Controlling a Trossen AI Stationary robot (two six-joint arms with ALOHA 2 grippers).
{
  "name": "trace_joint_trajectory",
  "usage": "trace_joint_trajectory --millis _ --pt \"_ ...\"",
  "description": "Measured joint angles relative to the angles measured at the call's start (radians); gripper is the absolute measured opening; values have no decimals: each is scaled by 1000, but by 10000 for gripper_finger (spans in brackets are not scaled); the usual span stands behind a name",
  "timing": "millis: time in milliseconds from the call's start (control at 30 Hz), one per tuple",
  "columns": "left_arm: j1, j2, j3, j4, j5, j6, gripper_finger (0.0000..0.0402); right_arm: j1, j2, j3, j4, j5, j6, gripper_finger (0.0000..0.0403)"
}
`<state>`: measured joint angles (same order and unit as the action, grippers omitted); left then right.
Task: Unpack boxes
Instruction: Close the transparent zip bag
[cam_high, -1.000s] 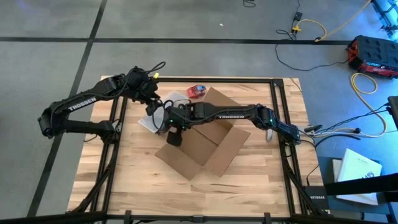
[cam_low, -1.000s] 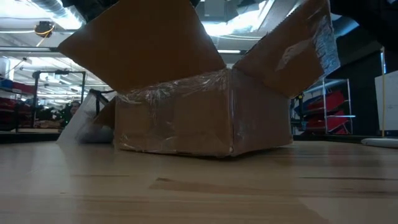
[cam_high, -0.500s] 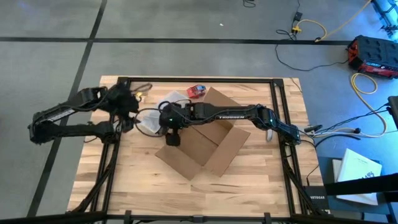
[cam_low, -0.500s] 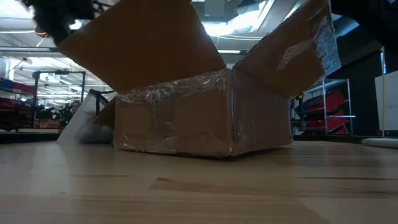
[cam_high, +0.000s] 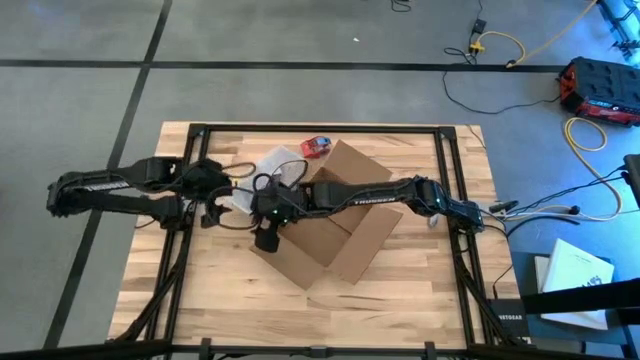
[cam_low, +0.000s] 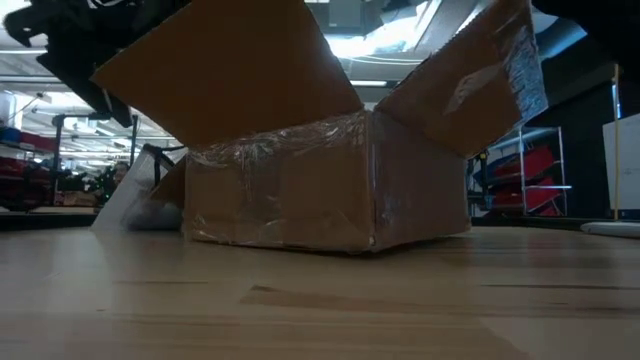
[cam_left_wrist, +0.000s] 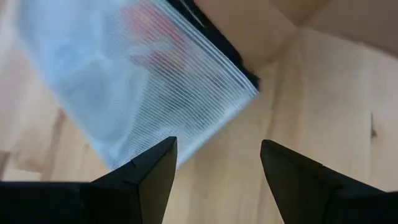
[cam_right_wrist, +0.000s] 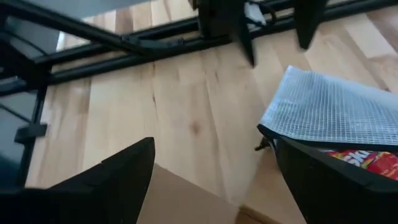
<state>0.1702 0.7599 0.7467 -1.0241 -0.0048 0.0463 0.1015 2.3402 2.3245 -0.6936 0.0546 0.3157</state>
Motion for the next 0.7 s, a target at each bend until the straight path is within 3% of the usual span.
trace_joint_trajectory --millis 100,200,367,533,700 --pt "-63 10 0 6 -8 -1 221 4 0 0 7 34 86 320" --pt "-136 19 0 4 -28 -7 221 3 1 0 71 -20 193 320" --pt "-260 20 1 7 -185 -60 220 7 1 1 110 -54 365 320" --pt "-372 17 1 39 -348 -106 220 17 1 1 116 -97 382 320" --pt "-470 -21 1 31 -428 -142 220 43 1 1 103 -91 386 320"
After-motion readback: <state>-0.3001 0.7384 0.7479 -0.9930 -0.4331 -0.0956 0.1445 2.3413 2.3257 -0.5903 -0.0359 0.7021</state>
